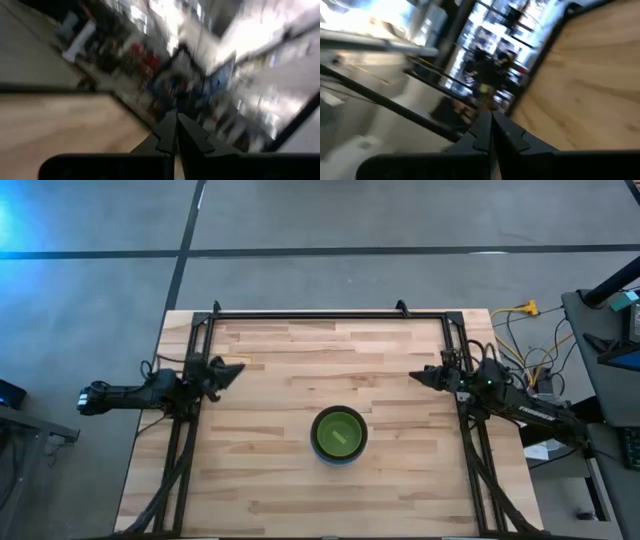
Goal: Nest bowls inside each other
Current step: Return to Home Position
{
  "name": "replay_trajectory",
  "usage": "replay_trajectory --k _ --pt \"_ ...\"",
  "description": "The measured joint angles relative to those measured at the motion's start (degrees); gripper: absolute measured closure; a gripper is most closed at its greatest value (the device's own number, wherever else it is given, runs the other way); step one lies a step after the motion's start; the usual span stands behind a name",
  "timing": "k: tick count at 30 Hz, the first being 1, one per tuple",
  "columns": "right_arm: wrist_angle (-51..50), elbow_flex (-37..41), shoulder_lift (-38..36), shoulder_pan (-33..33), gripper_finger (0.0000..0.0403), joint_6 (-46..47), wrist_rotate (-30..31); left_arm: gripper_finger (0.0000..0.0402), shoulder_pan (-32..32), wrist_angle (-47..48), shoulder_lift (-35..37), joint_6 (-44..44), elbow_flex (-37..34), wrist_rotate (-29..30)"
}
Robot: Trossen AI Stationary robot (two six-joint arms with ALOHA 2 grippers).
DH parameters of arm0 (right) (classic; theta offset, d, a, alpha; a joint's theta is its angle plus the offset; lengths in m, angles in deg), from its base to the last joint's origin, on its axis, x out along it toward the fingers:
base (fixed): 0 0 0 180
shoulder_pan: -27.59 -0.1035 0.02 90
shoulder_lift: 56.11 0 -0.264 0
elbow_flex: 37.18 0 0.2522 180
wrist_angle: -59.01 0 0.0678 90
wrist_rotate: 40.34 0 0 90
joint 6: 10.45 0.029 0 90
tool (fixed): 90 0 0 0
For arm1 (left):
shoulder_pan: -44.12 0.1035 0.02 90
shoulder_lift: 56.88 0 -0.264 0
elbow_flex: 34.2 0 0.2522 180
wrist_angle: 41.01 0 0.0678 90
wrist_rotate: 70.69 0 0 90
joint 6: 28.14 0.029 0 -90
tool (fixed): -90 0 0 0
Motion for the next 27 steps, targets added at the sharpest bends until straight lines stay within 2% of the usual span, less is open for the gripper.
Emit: replay_trajectory --k 4,9,27 --pt "-6.7 -0.3 1.1 -0.4 0.0394 -7.7 -1.0 0.0402 0.0 7.6 -0.2 4.0 0.0 -6.0" --pt "-6.7 -0.7 3.6 -0.4 0.0394 -16.5 -0.6 0.0402 0.0 9.8 -2.3 11.9 0.0 -6.8" --pt "-6.6 -0.7 5.3 -0.4 0.0394 -17.2 -0.5 0.0402 0.0 9.3 -10.2 13.3 -0.1 -6.6"
